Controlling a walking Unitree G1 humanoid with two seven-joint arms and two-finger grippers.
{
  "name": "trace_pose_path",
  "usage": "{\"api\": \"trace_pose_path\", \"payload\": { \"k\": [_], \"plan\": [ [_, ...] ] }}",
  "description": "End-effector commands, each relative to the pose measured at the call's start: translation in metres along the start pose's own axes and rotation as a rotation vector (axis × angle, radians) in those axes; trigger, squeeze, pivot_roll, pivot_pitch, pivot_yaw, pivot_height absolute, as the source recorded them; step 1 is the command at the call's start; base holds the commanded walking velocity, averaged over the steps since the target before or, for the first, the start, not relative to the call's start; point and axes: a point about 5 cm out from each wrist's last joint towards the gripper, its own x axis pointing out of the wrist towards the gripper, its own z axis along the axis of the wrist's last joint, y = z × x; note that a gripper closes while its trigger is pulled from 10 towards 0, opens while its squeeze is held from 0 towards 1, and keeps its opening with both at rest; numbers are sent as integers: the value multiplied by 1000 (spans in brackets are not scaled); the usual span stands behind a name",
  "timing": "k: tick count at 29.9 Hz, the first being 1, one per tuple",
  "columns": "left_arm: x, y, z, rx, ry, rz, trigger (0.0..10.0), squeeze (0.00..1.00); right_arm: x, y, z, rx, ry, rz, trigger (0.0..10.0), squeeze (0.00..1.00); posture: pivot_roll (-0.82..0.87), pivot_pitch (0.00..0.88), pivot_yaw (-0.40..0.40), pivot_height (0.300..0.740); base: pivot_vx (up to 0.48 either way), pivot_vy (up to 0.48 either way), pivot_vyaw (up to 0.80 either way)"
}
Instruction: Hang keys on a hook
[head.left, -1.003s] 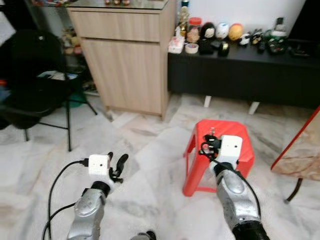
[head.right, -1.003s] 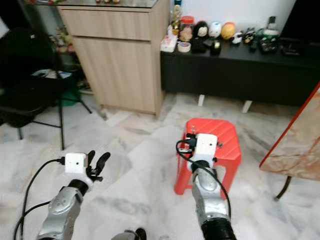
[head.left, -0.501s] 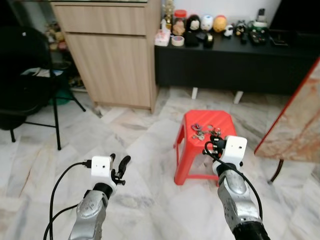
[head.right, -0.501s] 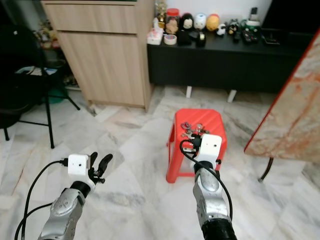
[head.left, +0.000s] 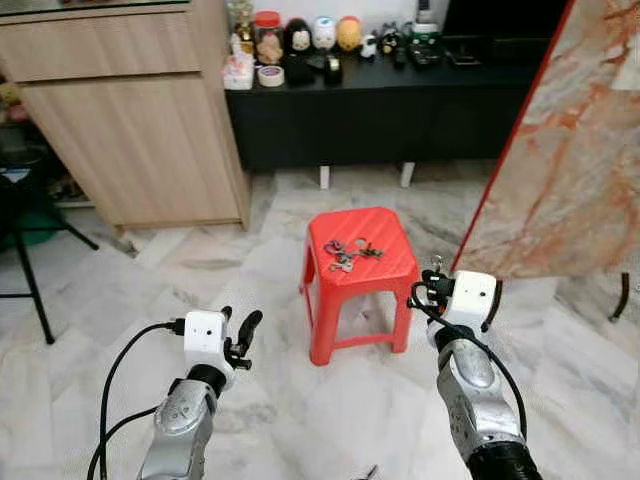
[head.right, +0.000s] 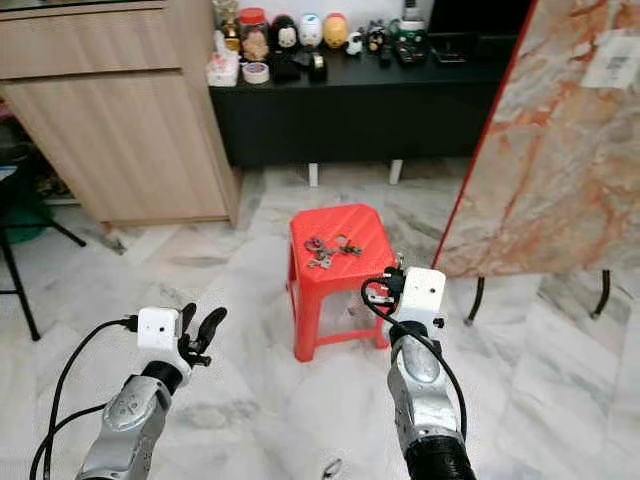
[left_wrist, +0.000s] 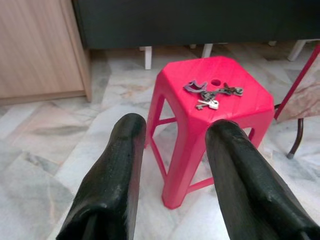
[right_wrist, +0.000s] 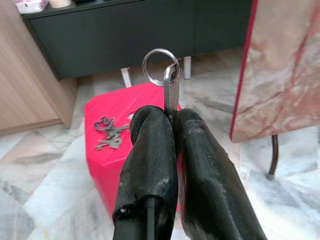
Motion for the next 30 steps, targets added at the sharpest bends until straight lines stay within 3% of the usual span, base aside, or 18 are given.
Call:
{"api": "trace_pose_path", "payload": {
  "k": [1,19,30],
  "plan": [
    [-1,-1,0,13,-2,-5,10000,0,0,0,-1,-6,8,0,10000,0,73,101,-8,740,0,-480,-781],
    [1,-3,-1,-1,7,0,10000,0,2,1,2,0,-2,1,10000,0,67,90,-10,740,0,0,-782],
    [-7,6,-5,-16,12,13,10000,0,3,-1,8,-22,-48,-29,10000,0,73,109,-8,740,0,0,0]
  ]
}}
